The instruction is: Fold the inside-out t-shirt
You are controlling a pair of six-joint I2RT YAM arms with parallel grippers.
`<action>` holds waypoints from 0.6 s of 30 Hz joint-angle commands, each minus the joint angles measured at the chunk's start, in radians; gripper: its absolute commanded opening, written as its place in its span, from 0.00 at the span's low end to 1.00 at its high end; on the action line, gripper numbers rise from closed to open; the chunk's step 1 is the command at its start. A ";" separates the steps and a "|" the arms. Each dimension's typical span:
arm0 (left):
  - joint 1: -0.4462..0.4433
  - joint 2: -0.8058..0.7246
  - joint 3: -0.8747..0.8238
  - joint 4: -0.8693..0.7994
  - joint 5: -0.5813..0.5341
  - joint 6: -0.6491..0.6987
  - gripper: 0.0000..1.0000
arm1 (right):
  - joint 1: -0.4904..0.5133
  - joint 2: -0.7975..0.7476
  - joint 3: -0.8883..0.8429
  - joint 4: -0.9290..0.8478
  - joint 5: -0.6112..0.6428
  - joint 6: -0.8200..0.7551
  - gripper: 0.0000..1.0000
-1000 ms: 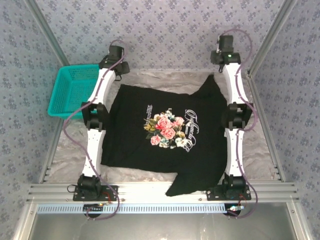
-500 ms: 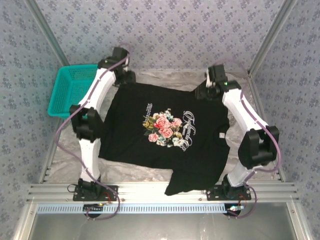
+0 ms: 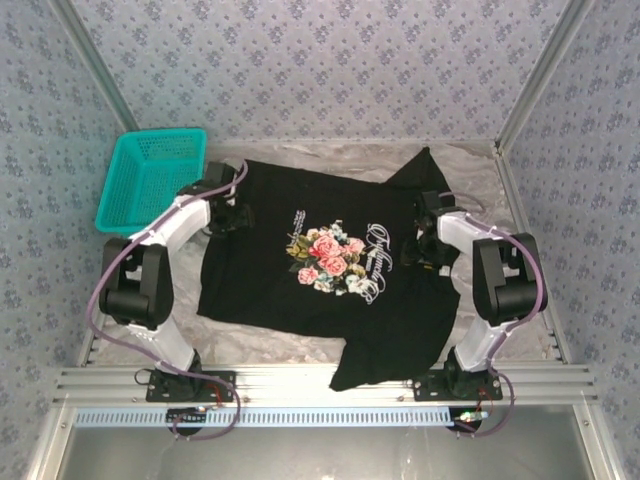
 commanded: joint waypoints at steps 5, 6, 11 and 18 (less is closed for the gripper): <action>0.000 -0.002 -0.097 0.056 -0.065 -0.022 0.55 | -0.082 0.141 0.146 -0.051 0.208 0.027 0.46; 0.001 -0.006 -0.114 0.057 -0.059 -0.012 0.55 | -0.084 0.160 0.197 -0.067 0.223 0.018 0.46; -0.040 0.029 -0.137 0.083 0.014 0.012 0.56 | -0.067 0.235 0.312 -0.099 0.243 -0.022 0.47; -0.091 0.109 -0.089 0.073 -0.106 0.041 0.58 | -0.050 0.214 0.294 -0.086 0.235 -0.033 0.47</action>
